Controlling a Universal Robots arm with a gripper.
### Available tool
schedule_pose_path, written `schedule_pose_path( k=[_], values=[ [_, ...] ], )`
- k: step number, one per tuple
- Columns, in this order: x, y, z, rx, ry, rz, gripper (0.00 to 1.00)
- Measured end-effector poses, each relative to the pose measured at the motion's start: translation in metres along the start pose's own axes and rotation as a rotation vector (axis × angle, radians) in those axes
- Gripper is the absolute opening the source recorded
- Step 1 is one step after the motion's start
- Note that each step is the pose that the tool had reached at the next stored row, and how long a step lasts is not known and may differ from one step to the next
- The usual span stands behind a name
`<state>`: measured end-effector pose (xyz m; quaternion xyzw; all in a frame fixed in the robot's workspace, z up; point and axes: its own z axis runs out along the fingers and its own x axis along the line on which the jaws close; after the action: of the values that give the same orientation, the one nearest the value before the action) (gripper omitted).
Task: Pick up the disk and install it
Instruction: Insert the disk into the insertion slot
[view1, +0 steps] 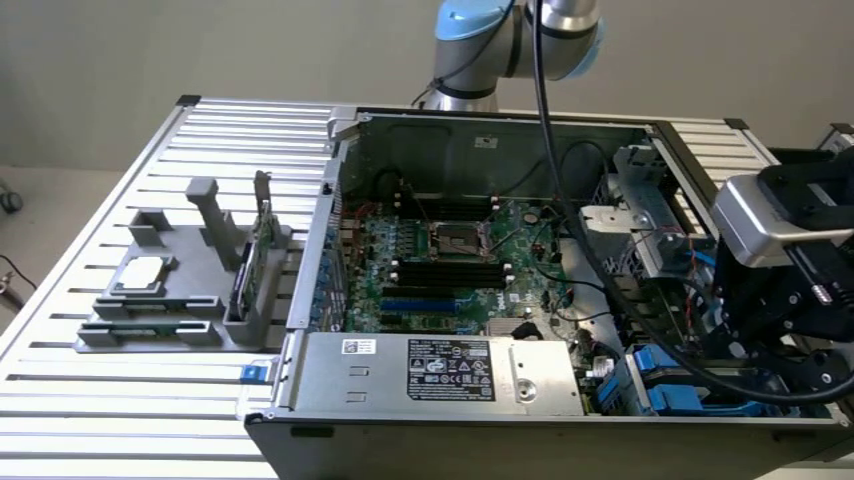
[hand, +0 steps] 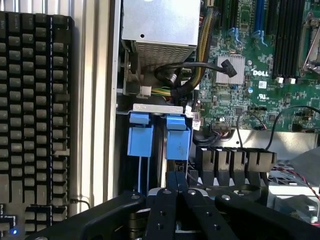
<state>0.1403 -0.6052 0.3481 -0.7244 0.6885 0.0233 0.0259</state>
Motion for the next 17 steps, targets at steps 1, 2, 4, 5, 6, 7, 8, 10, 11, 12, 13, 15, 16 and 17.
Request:
schedule_pose_path(
  k=[1, 2, 4, 5, 6, 7, 8, 10, 11, 12, 13, 15, 16, 17],
  values=[
    [0.0, -0.0004, 0.0018, 0.0, -0.0001, 0.0, 0.11],
    [0.0, -0.0009, 0.0038, 0.0, 0.0, 0.0, 0.11],
    [0.0, -0.0016, 0.0073, 0.0, 0.0, 0.0, 0.11],
    [0.0, -0.0019, 0.0092, 0.0, -0.0001, 0.0, 0.11],
    [0.0, -0.0022, 0.011, -0.0001, 0.0, 0.0, 0.11],
    [0.0, -0.0023, 0.0128, 0.0, 0.0, 0.0, 0.11],
    [0.0, -0.0024, 0.0146, 0.0, 0.0001, 0.0, 0.11],
    [0.0, -0.0025, 0.0183, 0.0, 0.0, -0.001, 0.11],
    [0.0, -0.0025, 0.0194, -0.0001, 0.0005, -0.001, 0.11],
    [0.0, -0.0025, 0.0198, -0.0001, 0.0007, -0.001, 0.11],
    [0.0, -0.0025, 0.0202, -0.0001, 0.0006, -0.001, 0.11],
    [0.0, -0.0025, 0.0206, 0.0, 0.0001, -0.001, 0.11],
    [0.0, -0.0025, 0.0207, 0.0, 0.0, -0.001, 0.11],
    [0.0, -0.0025, 0.0207, 0.0, -0.0004, -0.001, 0.11]
  ],
)
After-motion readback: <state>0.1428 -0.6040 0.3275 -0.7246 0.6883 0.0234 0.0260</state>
